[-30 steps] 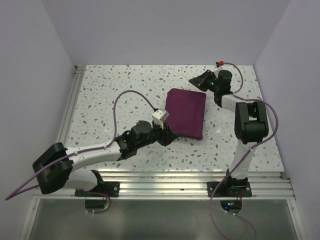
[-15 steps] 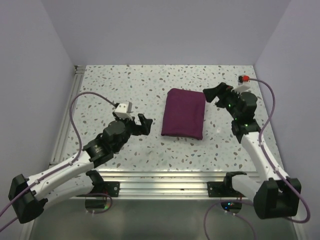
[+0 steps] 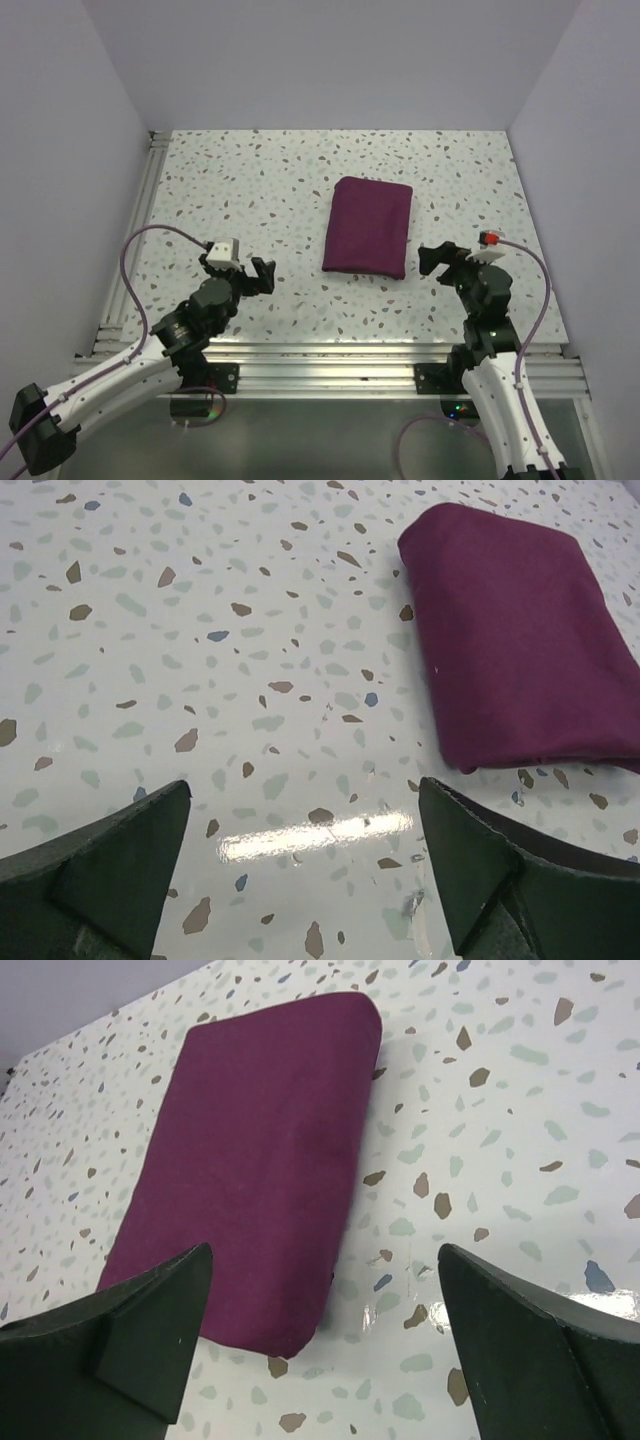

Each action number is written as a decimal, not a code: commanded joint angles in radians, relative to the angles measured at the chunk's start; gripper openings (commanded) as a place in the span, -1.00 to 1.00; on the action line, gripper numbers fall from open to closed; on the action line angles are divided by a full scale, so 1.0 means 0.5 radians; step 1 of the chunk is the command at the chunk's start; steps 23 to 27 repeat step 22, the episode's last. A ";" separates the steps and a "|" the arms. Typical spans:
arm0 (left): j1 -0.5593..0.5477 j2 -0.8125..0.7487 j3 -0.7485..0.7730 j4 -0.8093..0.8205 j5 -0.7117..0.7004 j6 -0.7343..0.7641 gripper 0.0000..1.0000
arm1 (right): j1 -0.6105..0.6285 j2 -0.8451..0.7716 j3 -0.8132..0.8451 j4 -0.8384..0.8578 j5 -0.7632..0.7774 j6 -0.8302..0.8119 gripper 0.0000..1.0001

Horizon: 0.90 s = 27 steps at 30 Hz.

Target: Prepare the surgical pack

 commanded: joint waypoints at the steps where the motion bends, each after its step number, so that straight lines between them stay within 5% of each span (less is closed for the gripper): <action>1: -0.001 -0.102 -0.145 0.230 -0.004 0.064 1.00 | 0.001 -0.181 -0.123 0.010 0.124 -0.008 0.97; 27: -0.001 0.048 -0.154 0.267 -0.031 0.070 1.00 | 0.001 -0.181 -0.175 0.032 0.130 0.041 0.97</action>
